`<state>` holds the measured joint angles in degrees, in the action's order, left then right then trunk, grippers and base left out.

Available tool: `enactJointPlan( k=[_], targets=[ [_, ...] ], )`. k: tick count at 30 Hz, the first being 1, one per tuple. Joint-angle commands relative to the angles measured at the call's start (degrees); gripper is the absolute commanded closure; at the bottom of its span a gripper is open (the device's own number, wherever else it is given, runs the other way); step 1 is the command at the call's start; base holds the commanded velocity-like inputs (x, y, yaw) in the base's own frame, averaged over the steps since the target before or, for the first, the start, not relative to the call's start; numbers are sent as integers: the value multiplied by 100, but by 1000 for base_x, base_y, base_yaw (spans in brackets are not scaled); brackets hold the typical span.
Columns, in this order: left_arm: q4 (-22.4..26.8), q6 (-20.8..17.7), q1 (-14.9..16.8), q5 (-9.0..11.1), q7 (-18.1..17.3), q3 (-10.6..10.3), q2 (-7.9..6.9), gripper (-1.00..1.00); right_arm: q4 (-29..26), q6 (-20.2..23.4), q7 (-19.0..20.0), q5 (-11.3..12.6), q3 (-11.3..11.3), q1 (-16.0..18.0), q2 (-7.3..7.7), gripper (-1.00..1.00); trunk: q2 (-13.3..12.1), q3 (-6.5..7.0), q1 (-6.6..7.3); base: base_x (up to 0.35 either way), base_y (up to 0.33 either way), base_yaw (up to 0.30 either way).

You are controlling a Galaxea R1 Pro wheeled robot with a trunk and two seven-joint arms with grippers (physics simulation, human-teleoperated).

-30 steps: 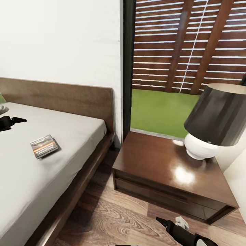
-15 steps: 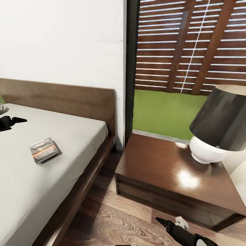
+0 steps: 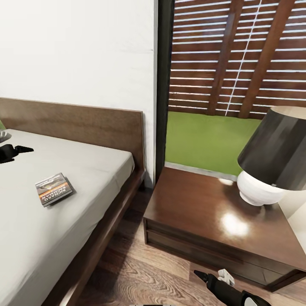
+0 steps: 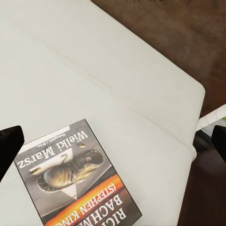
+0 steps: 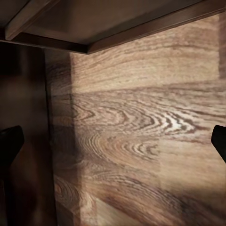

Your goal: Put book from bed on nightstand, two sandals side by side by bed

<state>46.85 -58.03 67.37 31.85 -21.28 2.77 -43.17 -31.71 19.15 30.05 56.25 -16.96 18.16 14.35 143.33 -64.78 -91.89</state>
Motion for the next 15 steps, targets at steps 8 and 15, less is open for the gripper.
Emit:
enactJointPlan(
  k=[8,15],
  targets=[
    [0,-24,4,-48,-49,13,1,-100,0,19,7,52,-33,4,5,-100,2,-5,1,4,0,0],
    [0,-24,4,-49,-49,13,1,-100,-1,19,14,52,-35,4,6,-100,2,-5,1,45,0,0]
  ],
)
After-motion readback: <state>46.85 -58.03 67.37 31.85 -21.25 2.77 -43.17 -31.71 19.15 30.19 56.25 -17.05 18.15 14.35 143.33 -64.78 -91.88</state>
